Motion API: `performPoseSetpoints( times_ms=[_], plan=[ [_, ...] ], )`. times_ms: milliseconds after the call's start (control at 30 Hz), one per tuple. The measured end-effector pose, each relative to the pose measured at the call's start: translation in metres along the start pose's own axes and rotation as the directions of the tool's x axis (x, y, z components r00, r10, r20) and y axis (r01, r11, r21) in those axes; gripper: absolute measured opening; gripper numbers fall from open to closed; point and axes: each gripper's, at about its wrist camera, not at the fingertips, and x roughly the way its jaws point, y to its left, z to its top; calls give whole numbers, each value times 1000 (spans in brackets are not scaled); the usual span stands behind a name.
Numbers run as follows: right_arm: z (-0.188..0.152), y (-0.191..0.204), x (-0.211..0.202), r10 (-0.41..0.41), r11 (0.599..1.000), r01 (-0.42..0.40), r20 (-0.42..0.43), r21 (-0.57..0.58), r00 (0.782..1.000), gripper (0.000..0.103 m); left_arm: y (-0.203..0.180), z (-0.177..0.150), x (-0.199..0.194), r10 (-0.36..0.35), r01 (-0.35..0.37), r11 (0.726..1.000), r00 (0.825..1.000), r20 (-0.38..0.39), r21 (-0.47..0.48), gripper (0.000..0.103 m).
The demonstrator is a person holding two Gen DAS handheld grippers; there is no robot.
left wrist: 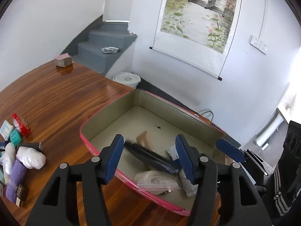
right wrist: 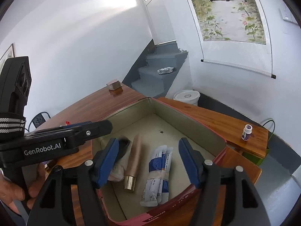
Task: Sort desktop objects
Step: 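Lower the foundation tube and black comb into the tin box and open both tools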
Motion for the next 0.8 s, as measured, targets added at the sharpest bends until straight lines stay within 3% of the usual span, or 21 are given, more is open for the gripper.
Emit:
performPoseSetpoints(
  times_ms=[533,800],
  plan=[
    [-3,44,3,61,997,-61,-16,-53,998,79,72,-25,-35,135,-133,985,991,9,-107,61],
    [-12,82,10,120,987,-126,-58,-100,991,81,128,-40,-65,243,-235,950,970,12,-207,61]
  ],
)
